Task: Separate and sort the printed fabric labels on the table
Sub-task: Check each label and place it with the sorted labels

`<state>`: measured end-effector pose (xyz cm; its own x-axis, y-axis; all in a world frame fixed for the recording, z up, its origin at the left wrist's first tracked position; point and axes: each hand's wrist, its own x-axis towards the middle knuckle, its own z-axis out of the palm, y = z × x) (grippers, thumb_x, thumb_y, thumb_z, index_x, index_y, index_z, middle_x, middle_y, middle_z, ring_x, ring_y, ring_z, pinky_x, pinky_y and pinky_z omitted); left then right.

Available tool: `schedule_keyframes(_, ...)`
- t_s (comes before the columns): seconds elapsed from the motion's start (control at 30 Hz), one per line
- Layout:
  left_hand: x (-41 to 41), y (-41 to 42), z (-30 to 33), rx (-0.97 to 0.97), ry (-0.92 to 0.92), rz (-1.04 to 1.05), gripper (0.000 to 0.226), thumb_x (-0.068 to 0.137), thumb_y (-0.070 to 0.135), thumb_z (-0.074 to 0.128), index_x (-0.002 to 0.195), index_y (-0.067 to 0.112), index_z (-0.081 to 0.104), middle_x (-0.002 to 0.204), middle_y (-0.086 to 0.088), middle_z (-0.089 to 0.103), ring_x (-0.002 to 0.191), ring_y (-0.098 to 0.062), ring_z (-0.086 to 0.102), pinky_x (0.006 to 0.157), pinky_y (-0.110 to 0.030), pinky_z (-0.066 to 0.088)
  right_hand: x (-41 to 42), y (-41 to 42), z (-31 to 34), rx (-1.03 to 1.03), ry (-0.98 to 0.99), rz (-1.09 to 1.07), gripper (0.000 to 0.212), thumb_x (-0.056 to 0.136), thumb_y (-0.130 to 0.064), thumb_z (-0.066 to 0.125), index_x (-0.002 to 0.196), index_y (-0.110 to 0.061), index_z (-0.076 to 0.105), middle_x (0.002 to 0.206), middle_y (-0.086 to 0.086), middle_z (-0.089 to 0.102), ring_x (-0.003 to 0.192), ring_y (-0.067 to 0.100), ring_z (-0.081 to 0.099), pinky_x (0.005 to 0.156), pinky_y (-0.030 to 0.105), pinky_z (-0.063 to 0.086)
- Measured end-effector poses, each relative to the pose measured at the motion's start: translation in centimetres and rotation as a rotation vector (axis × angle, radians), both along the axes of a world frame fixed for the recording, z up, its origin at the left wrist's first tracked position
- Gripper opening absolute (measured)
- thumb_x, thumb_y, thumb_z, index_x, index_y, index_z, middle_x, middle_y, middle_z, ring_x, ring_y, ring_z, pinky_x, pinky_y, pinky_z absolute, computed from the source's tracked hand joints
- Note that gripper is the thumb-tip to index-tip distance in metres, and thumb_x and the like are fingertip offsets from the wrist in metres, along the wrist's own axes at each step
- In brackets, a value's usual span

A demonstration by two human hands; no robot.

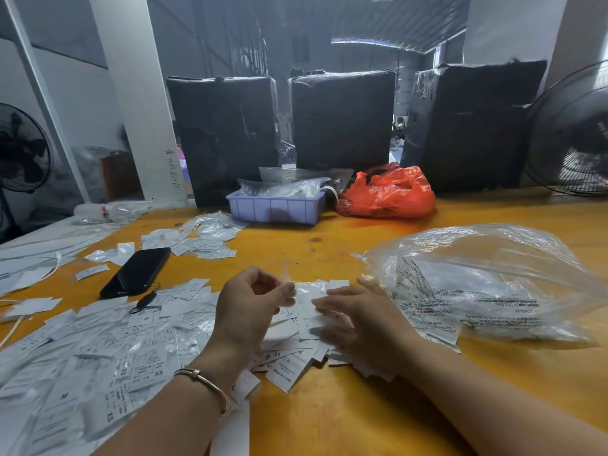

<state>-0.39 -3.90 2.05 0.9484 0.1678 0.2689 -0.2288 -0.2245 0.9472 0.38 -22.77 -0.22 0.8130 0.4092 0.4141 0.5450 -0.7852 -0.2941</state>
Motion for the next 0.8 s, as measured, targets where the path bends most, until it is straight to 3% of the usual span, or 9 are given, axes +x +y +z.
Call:
schedule_keyframes(0.1,-0.1,0.0,0.0,0.015,0.009,-0.018,0.015,0.081,0.009,0.077,0.087,0.009,0.064,0.073,-0.002,0.075,0.068,-0.014,0.073,0.063,-0.027,0.05,0.1,-0.3,0.1,0.079,-0.079,0.083,0.026,0.084,-0.04,0.069,0.106,-0.025,0.073,0.111,-0.006,0.071,0.112,0.008,0.058,0.107,0.025,0.026)
schedule_keyframes(0.2,0.0,-0.1,-0.2,0.033,0.009,-0.047,0.005,0.087,0.009,0.069,0.091,0.012,0.066,0.074,0.0,0.076,0.069,-0.013,0.073,0.063,-0.024,0.047,0.0,-0.8,0.2,0.087,-0.064,0.112,0.012,0.085,-0.027,0.069,0.091,-0.019,0.076,0.095,-0.001,0.074,0.091,0.016,0.065,0.083,0.036,0.05)
schedule_keyframes(0.33,0.0,-0.1,-0.3,0.04,0.023,-0.074,0.004,0.09,0.009,0.065,0.089,0.011,0.068,0.076,-0.001,0.076,0.071,-0.012,0.073,0.064,-0.024,0.048,-0.4,-1.4,1.0,0.176,-0.11,0.093,0.009,0.083,-0.025,0.072,0.088,-0.019,0.076,0.089,-0.006,0.071,0.084,0.012,0.061,0.073,0.038,0.052)
schedule_keyframes(0.4,0.0,-0.2,-0.3,0.023,0.039,-0.104,0.003,0.09,0.009,0.065,0.089,0.009,0.067,0.077,-0.002,0.076,0.073,-0.014,0.073,0.066,-0.027,0.049,-0.6,-1.8,1.7,0.258,-0.135,0.076,0.011,0.082,-0.027,0.072,0.087,-0.019,0.077,0.076,-0.007,0.07,0.066,0.008,0.059,0.061,0.033,0.052)
schedule_keyframes(0.47,-0.2,-0.2,-0.1,0.005,0.051,-0.146,0.004,0.091,0.01,0.065,0.09,0.007,0.066,0.078,-0.003,0.077,0.074,-0.017,0.074,0.066,-0.028,0.051,-0.7,-2.4,2.2,0.471,-0.029,0.076,0.009,0.083,-0.022,0.071,0.087,-0.017,0.076,0.059,-0.001,0.069,0.046,0.011,0.058,0.052,0.027,0.049)
schedule_keyframes(0.57,-0.5,-0.3,0.2,0.005,0.051,-0.214,0.008,0.09,0.013,0.066,0.09,0.005,0.065,0.079,-0.005,0.077,0.073,-0.019,0.074,0.062,-0.024,0.052,-0.9,-3.2,2.8,0.781,0.19,0.139,0.008,0.087,-0.014,0.068,0.084,-0.008,0.072,0.065,0.009,0.071,0.057,0.025,0.068,0.051,0.027,0.049)
schedule_keyframes(0.67,-0.6,-0.4,0.2,0.015,0.043,-0.279,0.011,0.089,0.015,0.067,0.089,0.004,0.064,0.079,-0.006,0.077,0.075,-0.018,0.074,0.059,-0.019,0.053,-1.2,-3.6,3.5,0.909,0.228,0.152,0.024,0.081,-0.029,0.073,0.081,-0.005,0.07,0.074,0.009,0.074,0.071,0.025,0.072,0.057,0.025,0.053)
schedule_keyframes(0.8,-0.7,-0.4,0.1,0.067,0.013,-0.324,0.007,0.082,0.011,0.074,0.085,0.008,0.069,0.082,-0.005,0.077,0.079,-0.018,0.073,0.065,-0.019,0.053,-1.4,-3.5,3.7,0.969,0.202,0.157,0.024,0.071,-0.006,0.08,0.091,-0.006,0.068,0.076,0.014,0.073,0.07,0.031,0.071,0.064,0.035,0.057)
